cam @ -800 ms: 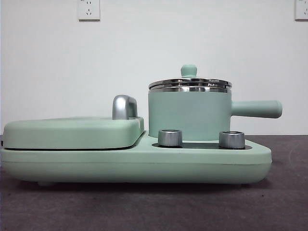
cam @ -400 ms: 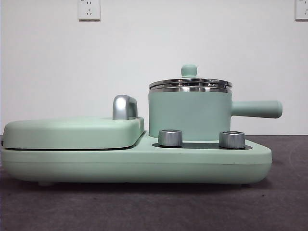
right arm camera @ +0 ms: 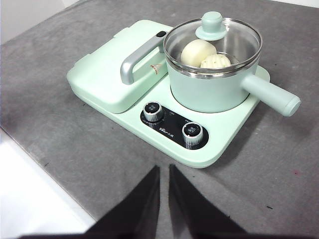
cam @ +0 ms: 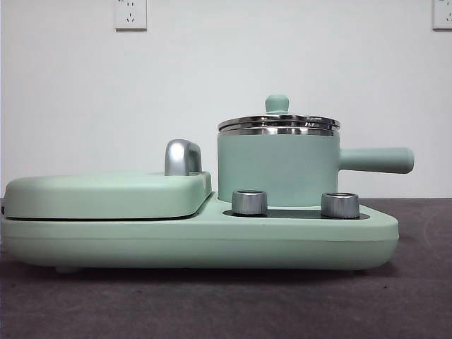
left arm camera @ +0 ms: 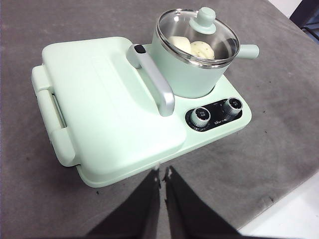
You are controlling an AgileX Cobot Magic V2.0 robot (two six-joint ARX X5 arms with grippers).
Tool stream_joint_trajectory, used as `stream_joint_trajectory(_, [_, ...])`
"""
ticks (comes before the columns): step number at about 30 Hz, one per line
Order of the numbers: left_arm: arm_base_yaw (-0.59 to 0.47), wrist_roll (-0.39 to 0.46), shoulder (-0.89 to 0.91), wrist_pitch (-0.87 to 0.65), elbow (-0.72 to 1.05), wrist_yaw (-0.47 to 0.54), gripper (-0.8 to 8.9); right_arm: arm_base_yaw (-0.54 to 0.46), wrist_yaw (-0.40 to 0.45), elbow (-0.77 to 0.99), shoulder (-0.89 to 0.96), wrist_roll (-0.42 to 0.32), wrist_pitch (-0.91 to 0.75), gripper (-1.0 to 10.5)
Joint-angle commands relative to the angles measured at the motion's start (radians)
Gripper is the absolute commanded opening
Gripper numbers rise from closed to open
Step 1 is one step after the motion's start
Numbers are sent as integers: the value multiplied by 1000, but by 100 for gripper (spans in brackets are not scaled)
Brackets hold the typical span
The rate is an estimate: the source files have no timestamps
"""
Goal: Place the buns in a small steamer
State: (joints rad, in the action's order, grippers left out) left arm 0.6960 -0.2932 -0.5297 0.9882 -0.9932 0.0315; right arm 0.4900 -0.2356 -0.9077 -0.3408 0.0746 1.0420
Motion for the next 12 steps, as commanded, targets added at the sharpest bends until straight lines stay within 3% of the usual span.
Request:
stream_joint_trajectory(1, [5, -8, -4, -16, -10, 6, 21, 5, 0, -9, -2, -5, -10, 27])
stream_joint_trajectory(8, [-19, -8, 30, -18, -6, 6, 21, 5, 0, -9, -2, -5, -10, 27])
stream_joint_trajectory(12, [-111, -8, 74, -52, 26, 6, 21, 5, 0, -9, -2, -5, -10, 27])
